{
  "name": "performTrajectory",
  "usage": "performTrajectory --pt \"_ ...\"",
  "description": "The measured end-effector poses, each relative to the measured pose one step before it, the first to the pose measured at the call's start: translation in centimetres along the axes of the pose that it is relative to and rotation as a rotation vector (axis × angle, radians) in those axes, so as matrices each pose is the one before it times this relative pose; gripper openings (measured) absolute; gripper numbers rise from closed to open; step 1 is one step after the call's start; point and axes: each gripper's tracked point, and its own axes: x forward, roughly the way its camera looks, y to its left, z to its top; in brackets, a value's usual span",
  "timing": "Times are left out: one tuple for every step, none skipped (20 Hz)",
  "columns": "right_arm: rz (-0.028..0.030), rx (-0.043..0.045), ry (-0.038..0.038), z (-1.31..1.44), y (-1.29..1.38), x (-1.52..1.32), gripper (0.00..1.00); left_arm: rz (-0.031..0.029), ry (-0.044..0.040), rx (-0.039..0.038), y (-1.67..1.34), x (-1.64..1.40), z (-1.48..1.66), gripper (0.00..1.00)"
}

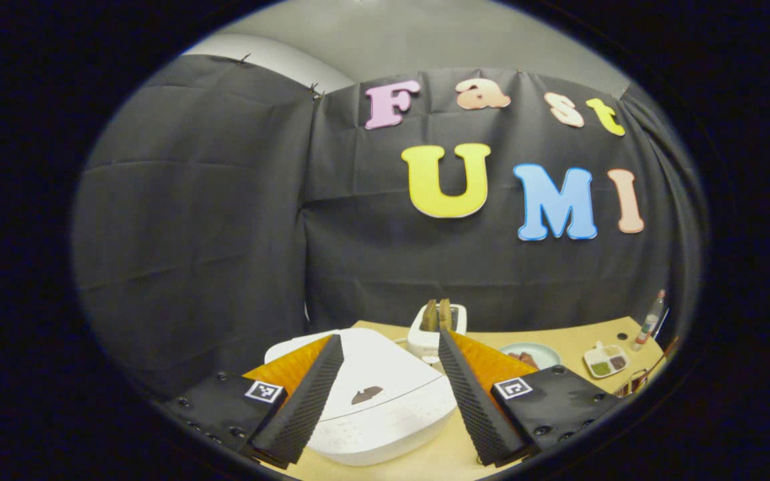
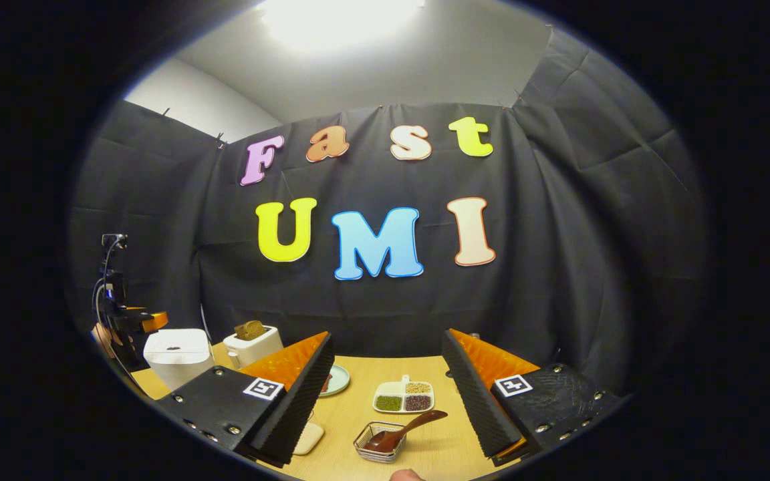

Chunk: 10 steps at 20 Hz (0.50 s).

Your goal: Close the left gripper, press the button to open the rice cooker; take a wooden spoon from the chopstick holder with the right hand, scoop a spoonful of rice and pour it into the rice cooker, then put the wooden spoon back into the chopstick holder.

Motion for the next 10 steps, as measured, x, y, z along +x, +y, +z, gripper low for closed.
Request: performTrajectory --pt "-0.00101 0.00327 -0.00585 0.283 0.340 -0.318 0.99 -0.01991 -0.02343 -0.00266 -0.716 -1.399 1.054 0.99" --pt "0.00181 0.00382 -0.01024 0.367 0.505 -0.433 0.99 -0.01468 -0.02552 0.00117 -0.456 -1.270 0.914 0.99" --pt "-0.00030 0.00064 -0.00822 0.417 0.532 -0.518 0.99 -0.01437 -0.02395 0.00762 -0.324 -1.143 0.814 0.95" --pt "-0.00389 -0.00503 -0.01141 0.348 0.289 -0.390 0.99 -0.00839 -0.02232 0.01170 -0.125 -1.251 0.790 0.95" --pt "-0.01252 -0.00794 -0.00967 0.471 0.129 -0.518 0.99 -0.00715 -0.02089 0.01066 -0.056 -1.044 0.798 0.95" --pt "-0.01549 -0.00296 -0.00654 0.391 0.121 -0.578 0.99 -0.01128 -0.01291 0.00466 -0.114 -1.088 0.648 1.00" --pt "-0.00837 0.00282 -0.01156 0.391 0.423 -0.620 0.99 -0.01073 -0.01063 -0.00064 -0.072 -1.010 0.634 0.95" --pt "-0.00483 0.00410 -0.01265 0.464 0.399 -0.499 0.99 -0.01208 -0.01285 -0.00029 -0.008 -1.045 0.632 0.99" --pt "-0.00563 0.00179 -0.00998 0.225 0.380 -0.571 0.99 -0.00176 -0.01458 0.00030 0.210 -0.915 0.657 0.99" --pt "-0.00703 0.00150 -0.00477 0.170 0.338 -0.536 0.99 -0.00787 -0.00991 -0.00530 0.082 -0.940 0.447 0.99"
